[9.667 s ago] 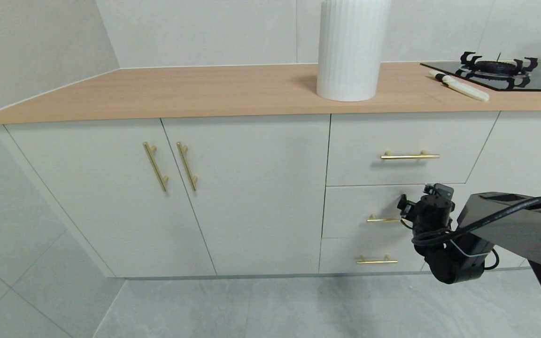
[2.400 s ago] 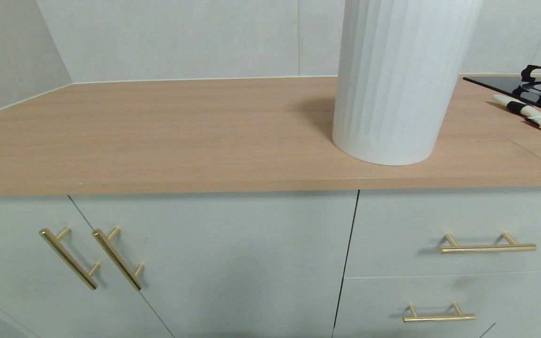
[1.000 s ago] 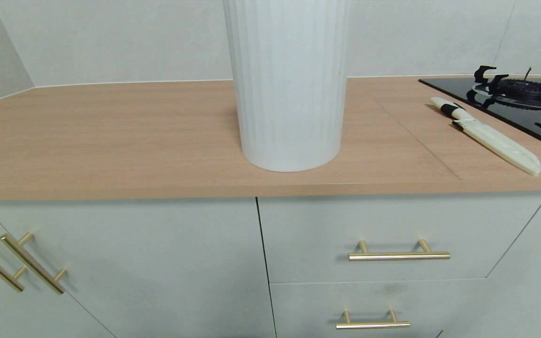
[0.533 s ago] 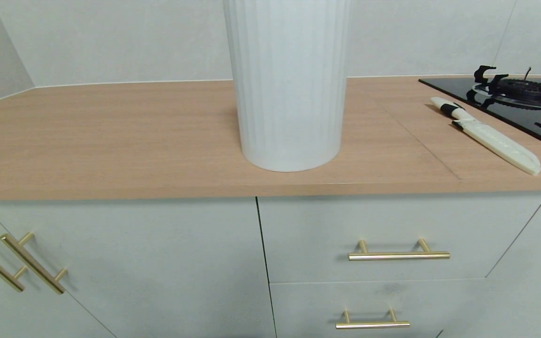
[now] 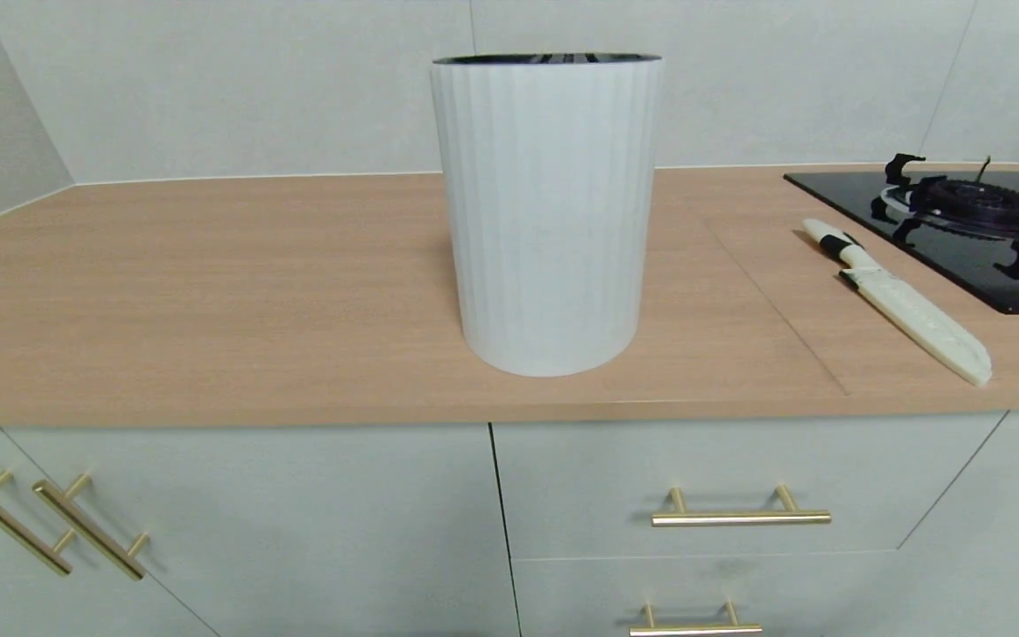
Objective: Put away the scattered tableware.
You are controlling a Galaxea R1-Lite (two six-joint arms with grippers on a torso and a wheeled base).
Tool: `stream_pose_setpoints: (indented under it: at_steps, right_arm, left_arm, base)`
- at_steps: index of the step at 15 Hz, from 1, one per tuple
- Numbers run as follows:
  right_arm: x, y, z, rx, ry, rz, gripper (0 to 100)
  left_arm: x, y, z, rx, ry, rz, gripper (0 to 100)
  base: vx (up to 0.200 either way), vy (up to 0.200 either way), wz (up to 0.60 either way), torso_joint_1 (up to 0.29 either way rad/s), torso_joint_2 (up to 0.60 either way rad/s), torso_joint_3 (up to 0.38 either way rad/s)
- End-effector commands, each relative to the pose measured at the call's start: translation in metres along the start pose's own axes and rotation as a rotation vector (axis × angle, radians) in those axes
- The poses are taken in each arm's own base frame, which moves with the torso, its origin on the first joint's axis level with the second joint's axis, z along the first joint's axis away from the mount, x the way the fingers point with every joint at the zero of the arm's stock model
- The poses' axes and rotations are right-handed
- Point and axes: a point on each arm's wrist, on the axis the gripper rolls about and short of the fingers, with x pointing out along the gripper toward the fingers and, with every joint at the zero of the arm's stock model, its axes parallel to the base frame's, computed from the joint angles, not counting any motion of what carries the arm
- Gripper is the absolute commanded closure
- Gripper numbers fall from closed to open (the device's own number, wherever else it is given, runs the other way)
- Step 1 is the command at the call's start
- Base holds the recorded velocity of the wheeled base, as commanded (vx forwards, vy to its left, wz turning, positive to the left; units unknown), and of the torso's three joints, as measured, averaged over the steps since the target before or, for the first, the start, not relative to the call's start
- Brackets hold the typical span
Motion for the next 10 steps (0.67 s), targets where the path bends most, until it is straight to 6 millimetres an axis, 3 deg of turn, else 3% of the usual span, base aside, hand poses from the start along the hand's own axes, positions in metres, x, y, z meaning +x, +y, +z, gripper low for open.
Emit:
stream_pose_setpoints:
  at_steps: [1, 10]
  right_arm:
    - [0.0001, 0.0, 0.0, 0.0, 0.002, 0.001, 0]
    - [0.0001, 0.0, 0.0, 0.0, 0.002, 0.001, 0]
  left_arm:
    - [0.0001, 0.0, 0.0, 0.0, 0.001, 0.001, 0]
    - [0.0001, 0.0, 0.0, 0.0, 0.001, 0.001, 0]
  base:
    - [0.0, 0.0, 0.0, 0.163, -0.51, -0.286]
    - [0.0, 0.0, 0.0, 0.187, -0.47, -0.288]
